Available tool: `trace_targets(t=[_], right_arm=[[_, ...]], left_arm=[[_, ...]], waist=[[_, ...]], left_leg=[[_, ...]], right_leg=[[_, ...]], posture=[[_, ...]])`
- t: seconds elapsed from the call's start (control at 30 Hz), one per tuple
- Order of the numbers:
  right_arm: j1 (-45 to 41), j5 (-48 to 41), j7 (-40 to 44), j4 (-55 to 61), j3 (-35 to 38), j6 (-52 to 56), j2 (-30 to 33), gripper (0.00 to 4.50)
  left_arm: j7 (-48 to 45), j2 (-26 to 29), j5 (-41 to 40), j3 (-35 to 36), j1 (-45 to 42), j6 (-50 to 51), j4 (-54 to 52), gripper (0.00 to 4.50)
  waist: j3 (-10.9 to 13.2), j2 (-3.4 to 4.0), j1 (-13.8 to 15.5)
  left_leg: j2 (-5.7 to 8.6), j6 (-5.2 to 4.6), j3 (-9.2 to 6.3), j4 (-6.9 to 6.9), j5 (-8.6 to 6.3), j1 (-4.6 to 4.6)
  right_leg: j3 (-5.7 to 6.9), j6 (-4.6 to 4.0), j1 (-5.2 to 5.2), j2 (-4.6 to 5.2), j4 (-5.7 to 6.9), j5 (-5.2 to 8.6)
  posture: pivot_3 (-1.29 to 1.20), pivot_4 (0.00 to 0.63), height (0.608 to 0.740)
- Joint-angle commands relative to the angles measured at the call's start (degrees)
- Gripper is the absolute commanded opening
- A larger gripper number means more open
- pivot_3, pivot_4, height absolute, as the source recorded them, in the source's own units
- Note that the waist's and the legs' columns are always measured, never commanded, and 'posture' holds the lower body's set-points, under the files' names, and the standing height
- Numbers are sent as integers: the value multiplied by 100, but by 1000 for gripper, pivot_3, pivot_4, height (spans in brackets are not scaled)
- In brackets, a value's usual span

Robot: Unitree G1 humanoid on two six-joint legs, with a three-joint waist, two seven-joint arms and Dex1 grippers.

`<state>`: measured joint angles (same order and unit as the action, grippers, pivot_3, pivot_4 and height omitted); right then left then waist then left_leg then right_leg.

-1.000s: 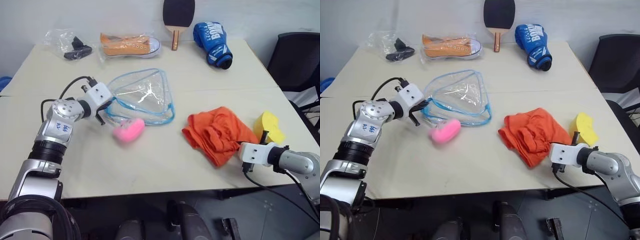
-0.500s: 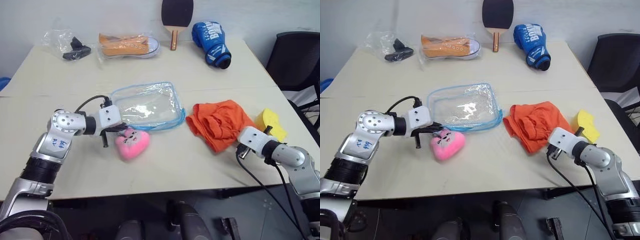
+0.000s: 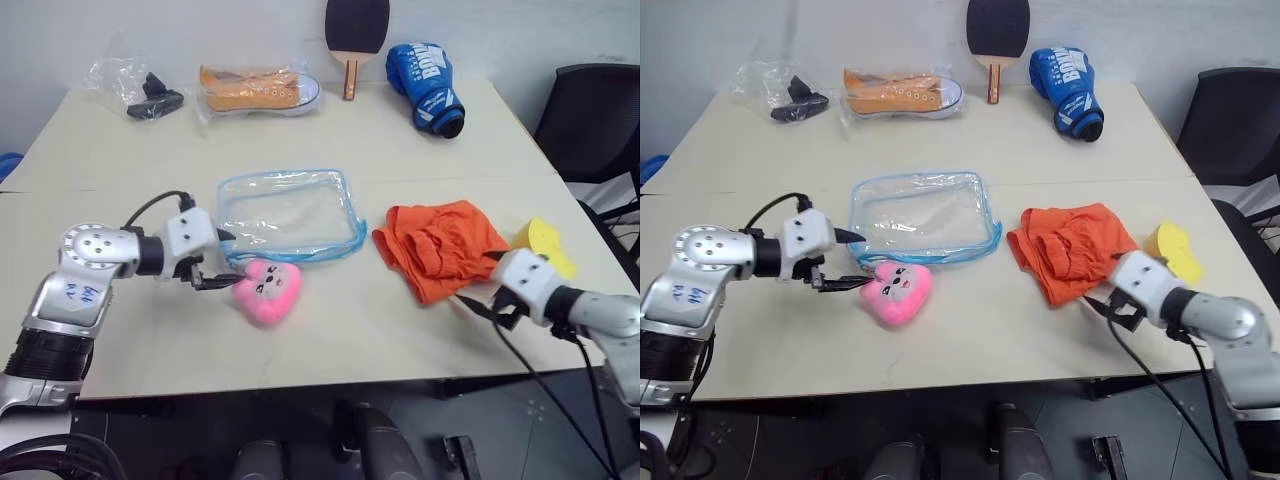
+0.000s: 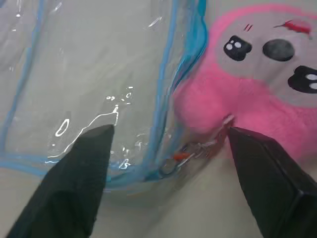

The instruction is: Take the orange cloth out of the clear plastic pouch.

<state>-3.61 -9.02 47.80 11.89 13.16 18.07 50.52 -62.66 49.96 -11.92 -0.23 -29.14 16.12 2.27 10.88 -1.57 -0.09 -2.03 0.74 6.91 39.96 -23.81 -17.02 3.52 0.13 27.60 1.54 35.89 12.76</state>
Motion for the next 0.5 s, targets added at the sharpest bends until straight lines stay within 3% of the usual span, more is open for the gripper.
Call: trace_targets(t=[0.03, 0.17, 0.3, 0.5], right_arm=[[419, -1179, 574, 438, 1409, 1406, 357, 4500], [1093, -1992, 1248, 133, 2852, 2540, 681, 4500], [1806, -2357, 1843, -157, 3964, 3112, 849, 4500], [2105, -2427, 1876, -63, 4221, 3130, 798, 4500]], left_arm=[[-477, 282, -1100, 966, 189, 636, -345, 4491], [-1078, 863, -1698, 1570, 533, 1174, -314, 4491], [-1527, 1359, -1652, 1740, 772, 1045, 151, 4491], [-1858, 1586, -1677, 1723, 720, 1022, 580, 4491]], waist=[[0, 0, 5], [0, 0, 3], [0, 0, 1], [0, 0, -16]], left_leg=[[0, 0, -4, 0, 0, -1], [-5, -6, -15, -1, -4, 0], [8, -18, -15, -5, -10, 6], [14, -20, -12, -11, -12, 5]], right_leg=[[0, 0, 1, 0, 0, 0], [4, 0, -2, -3, -8, 0], [1, 3, -9, -6, -20, 3], [-4, 6, -9, -10, -30, 4]], posture=[[0, 150, 740], [0, 150, 740], [0, 150, 740], [0, 150, 740]])
